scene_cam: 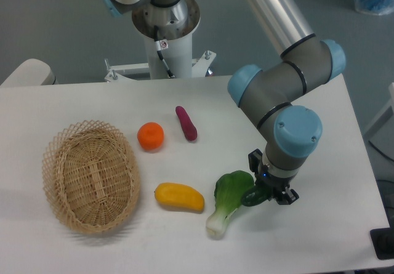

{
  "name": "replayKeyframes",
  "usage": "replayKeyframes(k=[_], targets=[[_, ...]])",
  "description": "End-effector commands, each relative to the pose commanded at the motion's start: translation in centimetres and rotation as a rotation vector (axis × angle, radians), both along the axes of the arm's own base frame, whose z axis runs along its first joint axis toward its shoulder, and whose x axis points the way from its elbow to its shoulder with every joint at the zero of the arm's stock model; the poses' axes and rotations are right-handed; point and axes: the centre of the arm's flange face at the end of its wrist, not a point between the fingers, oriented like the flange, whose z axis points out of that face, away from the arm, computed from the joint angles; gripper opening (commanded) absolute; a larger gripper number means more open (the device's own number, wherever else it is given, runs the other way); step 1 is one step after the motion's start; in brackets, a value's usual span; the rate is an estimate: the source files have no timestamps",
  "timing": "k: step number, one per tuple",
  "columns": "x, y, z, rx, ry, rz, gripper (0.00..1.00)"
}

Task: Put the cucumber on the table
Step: 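Lift the green cucumber from beside the bok choy and carry it toward the eggplant, then lower the held cucumber onto the table beside the purple eggplant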

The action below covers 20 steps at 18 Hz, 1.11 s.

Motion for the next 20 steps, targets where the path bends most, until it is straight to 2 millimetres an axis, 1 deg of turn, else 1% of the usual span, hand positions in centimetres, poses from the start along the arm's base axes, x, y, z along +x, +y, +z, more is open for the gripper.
replayKeyframes(k=[1, 2, 3, 4, 8, 10, 11, 12, 13, 14, 15, 18, 20], targets=[[0.0, -1.0, -0.4, -0.003, -0.012, -0.021, 0.10], [-0.1, -2.0, -0.4, -0.001, -0.018, -0.041, 0.10], [0.0, -2.5, -0.4, 0.001, -0.022, -0.066, 0.10], [-0.1, -3.4, -0.7, -0.004, -0.031, -0.075, 0.10], [0.5, -5.5, -0.9, -0.012, -0.049, -0.125, 0.11], [0.6, -7.8, -1.1, -0.014, -0.062, -0.139, 0.11], [0.9, -8.6, -1.2, -0.012, -0.066, -0.144, 0.11], [1.2, -9.4, -1.4, -0.010, -0.062, -0.145, 0.11], [1.3, -10.7, -1.9, -0.010, -0.065, -0.138, 0.11], [2.0, -11.5, -2.4, -0.008, -0.065, -0.147, 0.11], [2.7, -11.9, -2.6, -0.007, -0.058, -0.160, 0.11], [4.9, -12.5, -4.8, -0.013, -0.072, -0.176, 0.11], [6.2, -12.8, -5.6, -0.017, -0.084, -0.182, 0.12]])
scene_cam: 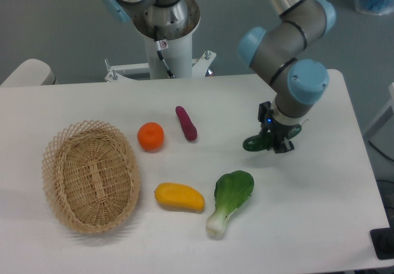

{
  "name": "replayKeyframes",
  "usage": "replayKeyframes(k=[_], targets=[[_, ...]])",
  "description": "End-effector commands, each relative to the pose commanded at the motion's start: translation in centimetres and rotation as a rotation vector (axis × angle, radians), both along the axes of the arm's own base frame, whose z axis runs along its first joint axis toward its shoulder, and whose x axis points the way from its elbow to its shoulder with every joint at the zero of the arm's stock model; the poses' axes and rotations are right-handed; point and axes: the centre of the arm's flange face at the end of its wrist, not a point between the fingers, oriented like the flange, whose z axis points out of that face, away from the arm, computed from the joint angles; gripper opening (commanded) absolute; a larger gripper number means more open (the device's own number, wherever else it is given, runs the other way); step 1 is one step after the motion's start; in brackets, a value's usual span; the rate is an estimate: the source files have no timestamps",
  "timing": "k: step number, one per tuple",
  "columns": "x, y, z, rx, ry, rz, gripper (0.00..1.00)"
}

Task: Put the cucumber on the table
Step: 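Lower the held cucumber onto the table beside the purple eggplant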

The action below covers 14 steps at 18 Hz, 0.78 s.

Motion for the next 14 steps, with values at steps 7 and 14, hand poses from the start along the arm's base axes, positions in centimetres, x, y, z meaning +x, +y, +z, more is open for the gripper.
replayKeyframes(k=[7, 14], targets=[[2.3, -0.7, -1.9, -0.023, -0.045, -0.002, 0.21], [3.0, -0.9, -1.9, -0.025, -0.051, -0.005, 0.55]])
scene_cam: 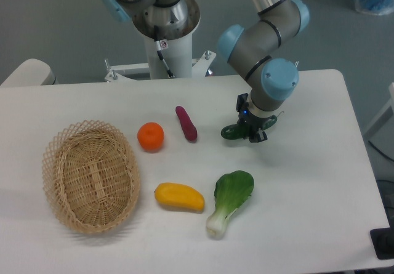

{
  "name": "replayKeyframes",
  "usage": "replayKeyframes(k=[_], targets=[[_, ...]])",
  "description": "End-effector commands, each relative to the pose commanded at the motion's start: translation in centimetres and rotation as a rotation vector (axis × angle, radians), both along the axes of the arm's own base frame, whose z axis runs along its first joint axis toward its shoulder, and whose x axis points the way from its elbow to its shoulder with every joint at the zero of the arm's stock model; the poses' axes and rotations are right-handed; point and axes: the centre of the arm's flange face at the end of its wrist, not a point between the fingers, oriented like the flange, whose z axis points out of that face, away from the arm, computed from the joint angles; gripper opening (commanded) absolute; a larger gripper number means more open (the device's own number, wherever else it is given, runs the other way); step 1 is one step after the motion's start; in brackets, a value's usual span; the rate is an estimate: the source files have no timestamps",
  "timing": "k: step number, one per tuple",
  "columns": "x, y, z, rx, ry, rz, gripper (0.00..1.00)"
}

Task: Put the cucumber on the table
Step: 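Lower the held cucumber onto the table beside the purple eggplant, then open the gripper to release the cucumber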

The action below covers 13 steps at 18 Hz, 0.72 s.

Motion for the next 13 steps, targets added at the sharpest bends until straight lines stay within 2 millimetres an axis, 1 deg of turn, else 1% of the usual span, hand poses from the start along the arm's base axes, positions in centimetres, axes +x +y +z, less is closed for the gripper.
replayKeyframes(k=[1, 2, 3, 6, 11, 13], targets=[[0.1, 0.0, -0.1, -0.001, -0.003, -0.001, 0.66], [0.1, 0.0, -0.1, 0.000, -0.002, -0.003, 0.88], [0.1, 0.0, -0.1, -0.001, -0.003, -0.003, 1.00], [0.0, -0.1, 0.4, 0.003, 0.007, 0.000, 1.00], [-1.3, 0.6, 2.0, 0.025, 0.055, 0.012, 1.00], [-2.3, 2.0, 3.4, 0.043, 0.096, 0.000, 1.00]])
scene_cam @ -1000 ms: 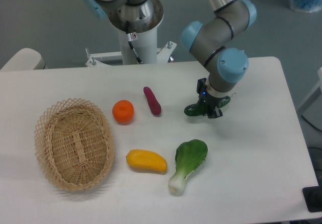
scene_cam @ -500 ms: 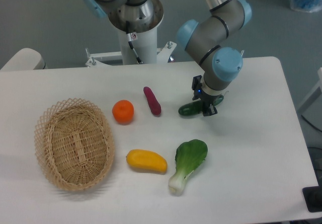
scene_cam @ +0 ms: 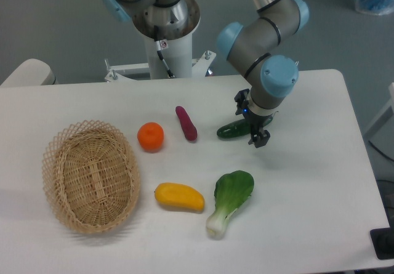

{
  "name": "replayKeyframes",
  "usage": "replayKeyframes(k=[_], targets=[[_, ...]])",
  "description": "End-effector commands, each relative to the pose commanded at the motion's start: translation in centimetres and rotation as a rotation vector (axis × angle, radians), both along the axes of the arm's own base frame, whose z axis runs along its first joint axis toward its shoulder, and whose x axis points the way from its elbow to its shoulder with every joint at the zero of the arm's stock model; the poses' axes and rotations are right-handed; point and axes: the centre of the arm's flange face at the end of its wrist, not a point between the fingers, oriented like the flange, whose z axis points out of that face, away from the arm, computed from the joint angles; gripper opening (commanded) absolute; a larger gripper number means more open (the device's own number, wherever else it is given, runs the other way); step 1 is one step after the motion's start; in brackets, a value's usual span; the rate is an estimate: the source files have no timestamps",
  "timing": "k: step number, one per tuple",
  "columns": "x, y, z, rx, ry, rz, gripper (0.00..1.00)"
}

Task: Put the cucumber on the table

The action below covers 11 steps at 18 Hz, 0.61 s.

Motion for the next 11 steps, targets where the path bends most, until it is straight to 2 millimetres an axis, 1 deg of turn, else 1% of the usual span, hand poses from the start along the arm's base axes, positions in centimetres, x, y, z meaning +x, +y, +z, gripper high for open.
replayKeyframes(k=[3, 5, 8, 11], targets=[[-1.4, 1.1, 1.6, 0.021, 0.033, -0.006, 1.00], [-2.2, 2.4, 2.5, 0.029, 0.052, -0.020, 1.00], [-3.5, 3.7, 3.2, 0.038, 0.074, -0.029, 1.00], [-4.0, 4.8, 3.8, 0.043, 0.085, -0.037, 1.00]])
